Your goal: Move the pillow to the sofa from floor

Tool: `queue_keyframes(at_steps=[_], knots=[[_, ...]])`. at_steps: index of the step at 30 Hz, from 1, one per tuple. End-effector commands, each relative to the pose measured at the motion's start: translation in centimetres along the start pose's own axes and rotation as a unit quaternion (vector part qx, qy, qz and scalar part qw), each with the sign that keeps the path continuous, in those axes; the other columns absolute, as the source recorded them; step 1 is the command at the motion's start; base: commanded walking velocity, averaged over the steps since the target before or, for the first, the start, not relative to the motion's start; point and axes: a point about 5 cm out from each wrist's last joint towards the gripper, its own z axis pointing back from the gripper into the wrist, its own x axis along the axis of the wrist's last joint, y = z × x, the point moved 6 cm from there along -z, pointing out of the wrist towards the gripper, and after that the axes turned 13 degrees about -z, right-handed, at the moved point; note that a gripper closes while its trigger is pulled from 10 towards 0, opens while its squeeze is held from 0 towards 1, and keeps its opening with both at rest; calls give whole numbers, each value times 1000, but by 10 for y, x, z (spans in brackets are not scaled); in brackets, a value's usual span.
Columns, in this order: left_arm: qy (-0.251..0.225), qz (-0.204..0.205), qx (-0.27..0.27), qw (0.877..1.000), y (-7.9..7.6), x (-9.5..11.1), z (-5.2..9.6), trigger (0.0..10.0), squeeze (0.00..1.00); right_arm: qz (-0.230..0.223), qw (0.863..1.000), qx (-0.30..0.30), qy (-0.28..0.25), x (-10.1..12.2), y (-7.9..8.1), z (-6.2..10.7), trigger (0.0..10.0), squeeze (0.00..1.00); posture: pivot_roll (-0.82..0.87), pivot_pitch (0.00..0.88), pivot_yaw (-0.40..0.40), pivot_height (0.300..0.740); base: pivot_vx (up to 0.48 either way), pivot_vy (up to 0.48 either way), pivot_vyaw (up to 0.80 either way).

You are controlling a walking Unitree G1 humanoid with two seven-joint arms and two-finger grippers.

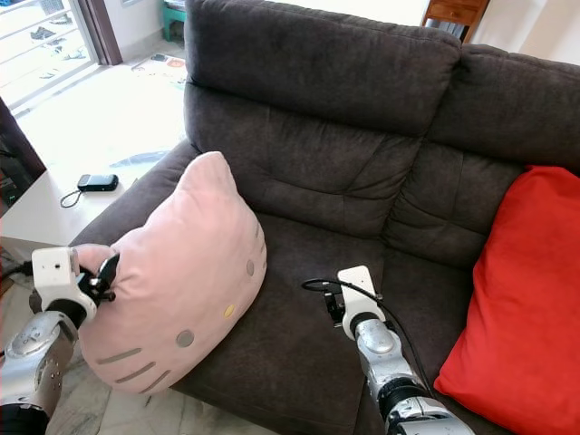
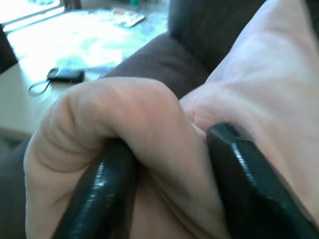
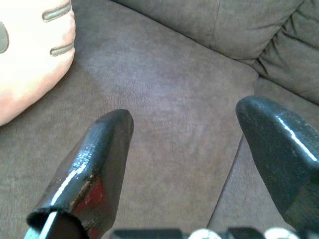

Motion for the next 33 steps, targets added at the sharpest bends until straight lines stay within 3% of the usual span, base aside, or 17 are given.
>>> queue_keyframes(at_steps=[1, 14, 20, 26, 33], knots=[[-27, -6, -23, 999, -10, 20, -2, 10000, 1000, -10, 1000, -3, -4, -2, -2, 2, 10000, 0, 103, 80, -59, 740, 0, 0, 0], [-63, -4, -139, 988, -42, 64, 12, 10000, 1000, -9, 1000, 1, -3, -2, -1, 2, 10000, 0, 113, 96, -60, 740, 0, 0, 0], [-101, 24, -148, 983, -47, 94, 12, 10000, 1000, -12, 1000, 4, -5, -1, 0, 1, 10000, 0, 112, 99, -62, 740, 0, 0, 0], [-120, 29, -141, 982, -42, 114, 12, 10000, 1000, -12, 1000, 4, -6, 0, 0, 1, 10000, 0, 113, 103, -65, 740, 0, 0, 0], [-142, 53, -166, 974, -48, 131, 17, 10000, 1000, -11, 1000, 8, -3, 0, 2, 1, 10000, 0, 116, 106, -68, 740, 0, 0, 0]])
